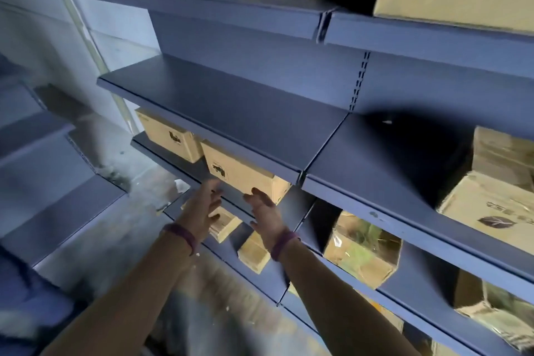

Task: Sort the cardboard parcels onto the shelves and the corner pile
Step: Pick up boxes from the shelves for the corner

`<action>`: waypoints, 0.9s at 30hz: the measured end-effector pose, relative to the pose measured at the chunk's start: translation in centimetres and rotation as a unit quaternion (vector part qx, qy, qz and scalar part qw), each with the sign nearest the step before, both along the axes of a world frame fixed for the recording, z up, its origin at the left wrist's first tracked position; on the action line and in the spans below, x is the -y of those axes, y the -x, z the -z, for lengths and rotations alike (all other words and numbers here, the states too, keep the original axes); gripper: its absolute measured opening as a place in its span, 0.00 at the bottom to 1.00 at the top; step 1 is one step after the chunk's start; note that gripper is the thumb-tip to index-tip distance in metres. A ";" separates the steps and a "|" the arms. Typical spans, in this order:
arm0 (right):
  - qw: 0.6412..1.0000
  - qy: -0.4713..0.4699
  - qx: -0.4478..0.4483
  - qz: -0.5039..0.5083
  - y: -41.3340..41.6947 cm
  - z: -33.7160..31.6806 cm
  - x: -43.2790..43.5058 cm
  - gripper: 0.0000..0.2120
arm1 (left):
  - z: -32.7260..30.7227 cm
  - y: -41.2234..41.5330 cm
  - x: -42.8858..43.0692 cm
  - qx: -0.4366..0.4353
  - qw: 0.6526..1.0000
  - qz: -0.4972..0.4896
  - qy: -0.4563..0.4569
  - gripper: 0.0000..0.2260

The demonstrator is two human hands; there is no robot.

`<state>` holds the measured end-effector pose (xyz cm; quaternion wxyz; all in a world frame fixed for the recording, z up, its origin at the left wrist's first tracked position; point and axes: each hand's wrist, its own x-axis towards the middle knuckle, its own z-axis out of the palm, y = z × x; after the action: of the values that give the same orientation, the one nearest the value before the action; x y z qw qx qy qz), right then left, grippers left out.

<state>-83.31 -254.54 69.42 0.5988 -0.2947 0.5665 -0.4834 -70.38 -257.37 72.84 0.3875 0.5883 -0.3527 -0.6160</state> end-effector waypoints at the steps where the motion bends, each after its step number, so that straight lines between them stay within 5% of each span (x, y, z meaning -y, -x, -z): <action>1: 1.000 -0.003 0.003 -0.004 -0.6 0.1 1.1 0.19 | 0.1 -0.7 1.2 0.007 1.000 0.003 -0.004 0.09; 20: 0.995 -0.057 -0.084 -0.006 -14.8 3.7 20.3 0.18 | 4.9 -17.0 24.7 0.092 0.991 0.100 0.017 0.18; 27: 0.991 -0.070 -0.108 0.023 -19.4 6.7 29.6 0.24 | 8.0 -22.6 36.6 0.080 0.995 0.063 0.006 0.19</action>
<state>-63.93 -284.16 62.76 0.5419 -0.2896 0.6671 -0.4212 -47.79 -293.96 64.81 0.3219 0.6101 -0.4225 -0.5880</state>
